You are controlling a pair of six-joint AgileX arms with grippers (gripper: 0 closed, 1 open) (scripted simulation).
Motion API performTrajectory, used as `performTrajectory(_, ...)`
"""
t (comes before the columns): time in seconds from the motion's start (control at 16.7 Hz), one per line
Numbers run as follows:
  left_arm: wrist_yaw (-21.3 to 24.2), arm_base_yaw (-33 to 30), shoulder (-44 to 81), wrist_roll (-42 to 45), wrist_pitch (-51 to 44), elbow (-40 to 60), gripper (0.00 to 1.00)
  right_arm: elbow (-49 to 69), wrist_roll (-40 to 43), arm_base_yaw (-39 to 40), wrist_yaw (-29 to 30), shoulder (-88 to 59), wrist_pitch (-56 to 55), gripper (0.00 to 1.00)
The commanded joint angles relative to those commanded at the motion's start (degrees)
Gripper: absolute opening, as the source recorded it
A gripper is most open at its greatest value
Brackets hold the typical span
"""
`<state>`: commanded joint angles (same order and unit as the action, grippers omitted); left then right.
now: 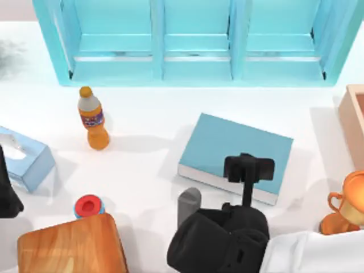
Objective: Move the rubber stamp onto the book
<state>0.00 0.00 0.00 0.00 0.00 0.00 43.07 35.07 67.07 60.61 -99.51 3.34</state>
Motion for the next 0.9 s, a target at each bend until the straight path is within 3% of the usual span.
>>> performTrajectory(0.24, 0.0, 0.0, 0.0, 0.0, 0.0, 0.0, 1.0, 12.24, -3.38, -17.0, -12.07, -3.09, 16.15, 1.0)
performTrajectory(0.72, 0.0, 0.0, 0.0, 0.0, 0.0, 0.0, 1.0, 37.94, -11.74, -60.87, -41.79, -3.83, 53.65, 1.0)
performTrajectory(0.9, 0.0, 0.0, 0.0, 0.0, 0.0, 0.0, 1.0, 44.78, -15.21, -73.86, -51.55, -4.54, 64.84, 1.0)
